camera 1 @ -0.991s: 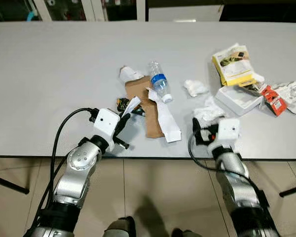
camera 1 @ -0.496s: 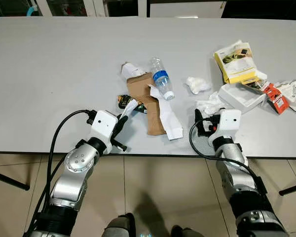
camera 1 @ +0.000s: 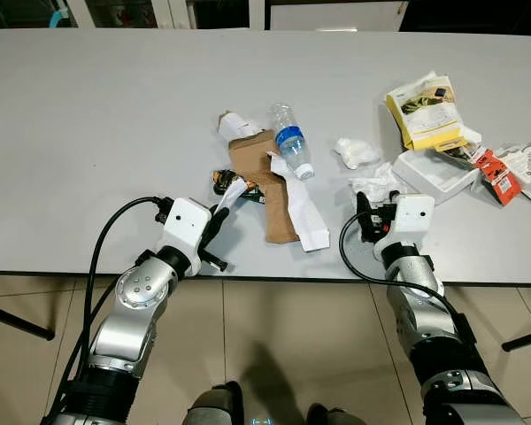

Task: Picking trash to rubbish bin

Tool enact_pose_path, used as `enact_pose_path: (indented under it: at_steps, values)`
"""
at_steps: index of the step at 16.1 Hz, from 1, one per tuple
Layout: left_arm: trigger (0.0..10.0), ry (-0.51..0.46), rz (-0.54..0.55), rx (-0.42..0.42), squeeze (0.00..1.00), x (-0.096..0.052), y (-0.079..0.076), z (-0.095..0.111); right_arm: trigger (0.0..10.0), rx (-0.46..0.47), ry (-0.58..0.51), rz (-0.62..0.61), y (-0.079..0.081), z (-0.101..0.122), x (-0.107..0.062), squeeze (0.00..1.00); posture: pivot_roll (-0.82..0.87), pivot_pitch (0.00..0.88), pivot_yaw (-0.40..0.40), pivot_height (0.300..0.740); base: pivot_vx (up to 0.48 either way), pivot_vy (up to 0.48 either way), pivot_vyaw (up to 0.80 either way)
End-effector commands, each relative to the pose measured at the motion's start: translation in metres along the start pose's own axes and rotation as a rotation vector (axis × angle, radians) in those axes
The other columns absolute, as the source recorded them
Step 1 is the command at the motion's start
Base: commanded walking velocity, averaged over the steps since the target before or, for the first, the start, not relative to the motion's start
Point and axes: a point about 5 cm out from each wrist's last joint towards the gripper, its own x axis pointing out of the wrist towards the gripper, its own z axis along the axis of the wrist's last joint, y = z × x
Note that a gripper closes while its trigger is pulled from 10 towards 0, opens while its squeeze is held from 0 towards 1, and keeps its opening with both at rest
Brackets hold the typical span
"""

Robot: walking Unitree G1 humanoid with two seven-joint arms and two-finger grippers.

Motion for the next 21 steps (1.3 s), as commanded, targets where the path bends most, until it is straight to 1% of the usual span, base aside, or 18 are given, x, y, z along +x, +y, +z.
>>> enact_pose_path:
  at_steps: [1, 9, 15, 17, 21]
  values:
    - [10.0, -0.004, 0.001, 0.009, 0.00, 0.000, 0.002, 0.003, 0.0, 0.026, 0.120, -0.006, 0.000, -0.026, -0.012, 0.00, 0.33, 0.212, 0.024, 0.740, 0.000, 0.000, 0.00]
    - [10.0, -0.007, 0.001, 0.011, 0.00, 0.000, 0.001, 0.003, 0.0, 0.024, 0.119, -0.004, 0.001, -0.029, -0.013, 0.00, 0.34, 0.207, 0.024, 0.740, 0.000, 0.000, 0.00]
    - [10.0, -0.014, 0.003, 0.011, 0.00, 0.003, 0.001, 0.005, 0.0, 0.022, 0.098, -0.003, 0.002, -0.025, -0.011, 0.00, 0.34, 0.199, 0.026, 0.740, 0.000, 0.000, 0.00]
    - [10.0, -0.015, 0.004, 0.009, 0.00, 0.004, 0.001, 0.005, 0.0, -0.017, 0.067, -0.025, 0.001, -0.022, -0.013, 0.00, 0.34, 0.197, 0.026, 0.740, 0.000, 0.000, 0.00]
    - [10.0, -0.020, 0.003, 0.005, 0.00, 0.005, 0.000, 0.005, 0.0, -0.033, 0.012, -0.059, 0.000, -0.018, -0.023, 0.00, 0.33, 0.194, 0.026, 0.740, 0.000, 0.000, 0.00]
